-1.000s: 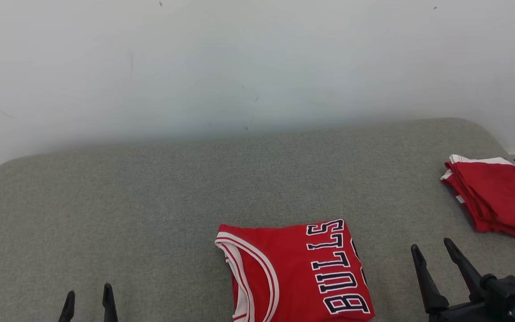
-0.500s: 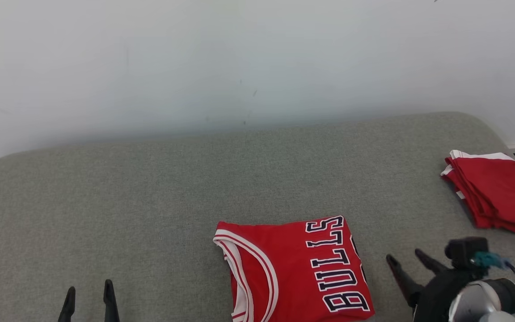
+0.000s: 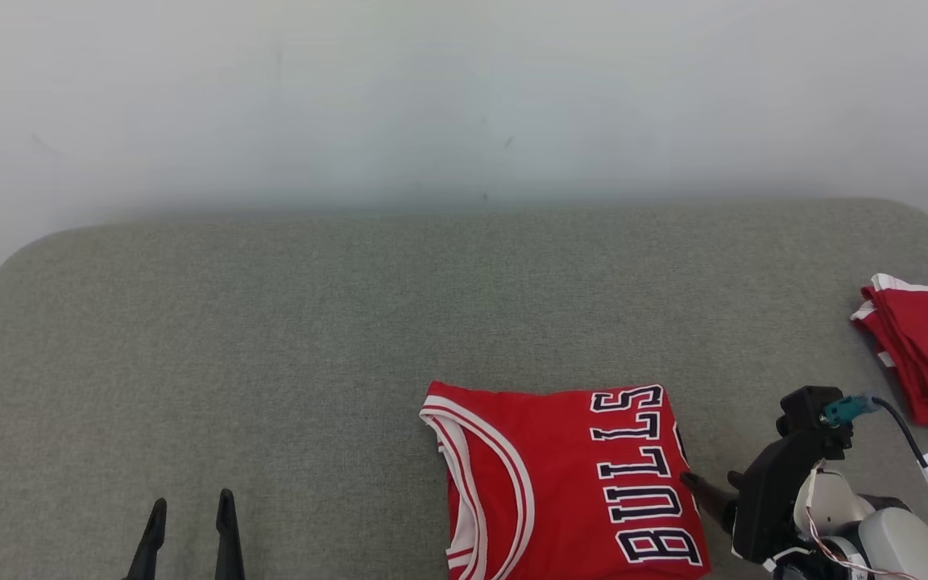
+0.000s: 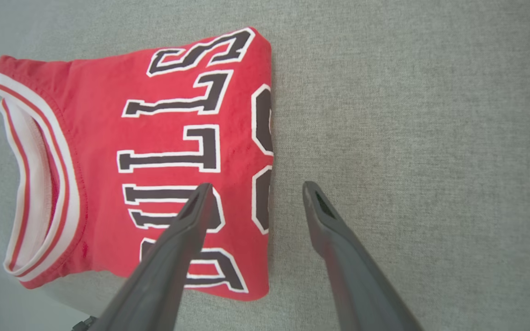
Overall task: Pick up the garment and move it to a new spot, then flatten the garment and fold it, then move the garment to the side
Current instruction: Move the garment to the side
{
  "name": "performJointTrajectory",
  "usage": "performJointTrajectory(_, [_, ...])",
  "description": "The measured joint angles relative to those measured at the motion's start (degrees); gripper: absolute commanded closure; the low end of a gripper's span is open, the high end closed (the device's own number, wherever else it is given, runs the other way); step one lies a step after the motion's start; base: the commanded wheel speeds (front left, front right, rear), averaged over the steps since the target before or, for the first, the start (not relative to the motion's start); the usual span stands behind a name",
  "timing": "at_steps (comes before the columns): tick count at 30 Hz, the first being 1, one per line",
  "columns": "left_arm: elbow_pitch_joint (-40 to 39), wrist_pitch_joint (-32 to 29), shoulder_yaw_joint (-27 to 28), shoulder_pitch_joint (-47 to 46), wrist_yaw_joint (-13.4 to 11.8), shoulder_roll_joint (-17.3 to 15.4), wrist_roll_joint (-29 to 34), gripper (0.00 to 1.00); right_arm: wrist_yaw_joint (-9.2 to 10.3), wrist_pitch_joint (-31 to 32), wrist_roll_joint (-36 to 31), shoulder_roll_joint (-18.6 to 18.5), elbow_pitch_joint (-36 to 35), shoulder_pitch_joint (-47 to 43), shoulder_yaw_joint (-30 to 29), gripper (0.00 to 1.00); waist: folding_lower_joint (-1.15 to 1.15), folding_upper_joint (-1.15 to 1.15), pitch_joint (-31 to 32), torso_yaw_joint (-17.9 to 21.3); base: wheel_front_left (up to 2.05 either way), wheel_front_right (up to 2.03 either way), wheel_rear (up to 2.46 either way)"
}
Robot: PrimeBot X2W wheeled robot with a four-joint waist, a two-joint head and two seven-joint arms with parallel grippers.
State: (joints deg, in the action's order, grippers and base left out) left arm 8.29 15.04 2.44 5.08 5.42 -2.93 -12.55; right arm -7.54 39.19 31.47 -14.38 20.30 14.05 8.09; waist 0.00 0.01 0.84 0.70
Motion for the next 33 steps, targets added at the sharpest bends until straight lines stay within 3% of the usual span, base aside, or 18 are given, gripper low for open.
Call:
performJointTrajectory(18, [0.62, 0.00, -3.28, -5.50, 1.13, 0.00, 0.44, 0.00, 0.00, 2.30, -9.46, 5.11, 10.14, 6.91, -9.11, 0.00, 0.00, 0.00, -6.29, -6.39, 0.00, 0.00, 0.00])
performJointTrajectory(19, [0.68, 0.00, -3.31, -5.81, 1.13, 0.01, 0.42, 0.00, 0.00, 2.70, -9.72, 5.20, 10.31, 7.21, -8.94, 0.09, 0.00, -0.01, -6.74, -6.61, 0.00, 0.00, 0.00])
performJointTrajectory(20, [0.76, 0.00, -3.27, -6.06, 1.13, 0.00, 0.36, 0.00, 0.01, 2.99, -9.88, 5.26, 10.29, 7.50, -8.73, 0.60, 0.00, -0.01, -7.18, -6.81, 0.00, 0.00, 0.00])
performJointTrajectory(21, [0.81, 0.00, -3.27, -6.23, 1.14, -0.01, 0.36, 0.00, 0.16, 3.31, -9.88, 5.25, 10.23, 7.77, -8.40, 1.00, 0.00, -0.02, -7.59, -6.96, 0.00, 0.00, 0.00])
performJointTrajectory(33, [-0.40, 0.00, -3.67, -8.61, 1.21, -0.01, -0.40, 0.00, -0.01, 4.55, -10.55, 1.29, 5.45, 14.83, 0.30, 1.00, 0.01, 0.00, -10.13, -4.50, 0.00, 0.00, 0.00])
